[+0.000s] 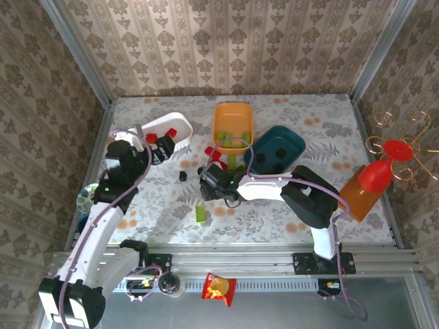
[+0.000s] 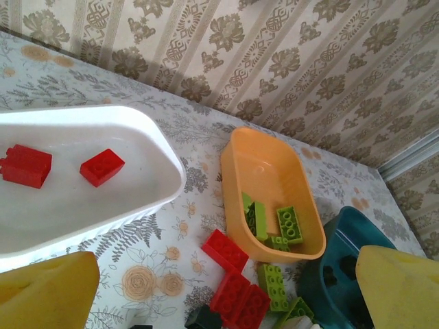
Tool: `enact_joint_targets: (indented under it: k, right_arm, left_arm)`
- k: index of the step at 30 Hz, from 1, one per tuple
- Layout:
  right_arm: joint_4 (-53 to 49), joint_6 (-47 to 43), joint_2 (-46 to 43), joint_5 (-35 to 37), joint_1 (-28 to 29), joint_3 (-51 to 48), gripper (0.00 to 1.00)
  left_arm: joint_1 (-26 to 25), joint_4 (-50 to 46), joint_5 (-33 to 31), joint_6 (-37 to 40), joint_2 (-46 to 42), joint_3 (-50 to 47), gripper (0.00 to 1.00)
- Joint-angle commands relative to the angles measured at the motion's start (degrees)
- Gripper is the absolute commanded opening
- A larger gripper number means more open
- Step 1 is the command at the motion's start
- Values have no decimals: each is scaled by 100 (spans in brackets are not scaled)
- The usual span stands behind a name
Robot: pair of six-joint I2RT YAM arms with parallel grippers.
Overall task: Sort the legos into containers by color
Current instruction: Pick up the lego from the center of the table, then place the lego in the container.
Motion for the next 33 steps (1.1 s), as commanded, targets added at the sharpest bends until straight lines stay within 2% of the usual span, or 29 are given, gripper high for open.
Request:
enact_joint_targets:
  k: [1,6,10,20,25,29,30,32,33]
  right_arm:
    - [116,-44,-261,-232,-8,-265,51]
    - [385,-232,-887,-638,-32,-504,47]
    - [282,-551,-927,-1030,-110,175,46]
    - [136,-775,1007,-1990,-738,3252,46]
    - [89,-551,2126,-2259,-986,4715,47]
    - [-64,-321,3130,-2461,-1084,6178,55]
    - [-273,-314,3418,-2485,-1080,6706,61]
    - [-858,-235,4158,-2564,-1092,8060,78]
    - [-1066,-177,4430,-2614,-1097,8585,82]
  left_arm:
    - [31,-212,-42,149,-84,-145,95]
    - [23,-470,-252,175,-350,-353,94]
    - [-43,-848,-615,149,-755,-726,91]
    - [-126,-1197,-858,-604,-1843,-1745,81]
    - [-221,-1227,-853,-594,-1695,-1727,79]
    - [-326,-1332,-853,-511,-1581,-1631,78]
    - [-343,-1355,-853,-499,-1573,-1622,78]
    - [-379,-1394,-836,-458,-1557,-1610,79]
    - [-386,-1407,-815,-440,-1547,-1603,79]
